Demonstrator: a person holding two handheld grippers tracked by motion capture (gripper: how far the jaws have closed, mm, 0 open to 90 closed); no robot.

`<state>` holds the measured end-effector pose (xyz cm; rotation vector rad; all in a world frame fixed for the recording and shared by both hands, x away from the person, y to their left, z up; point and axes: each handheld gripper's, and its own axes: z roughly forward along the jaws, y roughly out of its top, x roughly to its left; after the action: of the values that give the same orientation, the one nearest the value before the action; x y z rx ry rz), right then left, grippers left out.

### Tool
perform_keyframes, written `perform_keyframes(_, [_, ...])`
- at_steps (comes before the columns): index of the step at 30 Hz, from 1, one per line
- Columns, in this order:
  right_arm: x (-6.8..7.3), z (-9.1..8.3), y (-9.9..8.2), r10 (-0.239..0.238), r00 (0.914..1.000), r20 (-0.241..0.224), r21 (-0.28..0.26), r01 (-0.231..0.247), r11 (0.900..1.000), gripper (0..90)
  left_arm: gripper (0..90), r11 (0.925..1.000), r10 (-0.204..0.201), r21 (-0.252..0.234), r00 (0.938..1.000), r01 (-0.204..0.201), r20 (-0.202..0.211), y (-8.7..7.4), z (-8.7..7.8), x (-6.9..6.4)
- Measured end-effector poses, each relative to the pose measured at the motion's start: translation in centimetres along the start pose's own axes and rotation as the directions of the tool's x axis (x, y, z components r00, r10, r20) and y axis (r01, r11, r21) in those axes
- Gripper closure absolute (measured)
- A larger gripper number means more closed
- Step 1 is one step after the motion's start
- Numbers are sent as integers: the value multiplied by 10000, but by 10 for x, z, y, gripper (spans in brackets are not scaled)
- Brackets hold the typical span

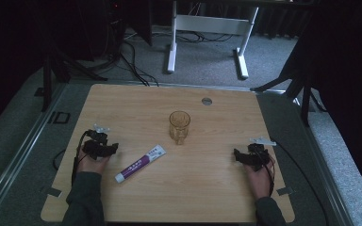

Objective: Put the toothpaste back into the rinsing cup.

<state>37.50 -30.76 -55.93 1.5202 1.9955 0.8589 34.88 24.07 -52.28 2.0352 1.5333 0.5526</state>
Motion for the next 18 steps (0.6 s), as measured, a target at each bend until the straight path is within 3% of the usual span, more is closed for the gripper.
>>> perform_keyframes(2, [0,0,0,7,10000,0,0,-7,10000,196,514,9991,128,-398,9997,-135,-186,-2,-8,-2])
perform_keyframes(4, [0,0,0,12,10000,-1,0,-12,10000,196,519,9986,172,-495,9996,-182,-215,-3,-10,-2])
perform_keyframes(6, [0,0,0,11,10000,-1,0,-11,10000,195,525,9979,153,-624,9999,-154,-34,-4,-15,-3])
perform_keyframes(18, [0,0,0,16,10000,1,-2,-16,10000,196,519,9953,692,-716,9963,-656,501,-1,-21,-10])
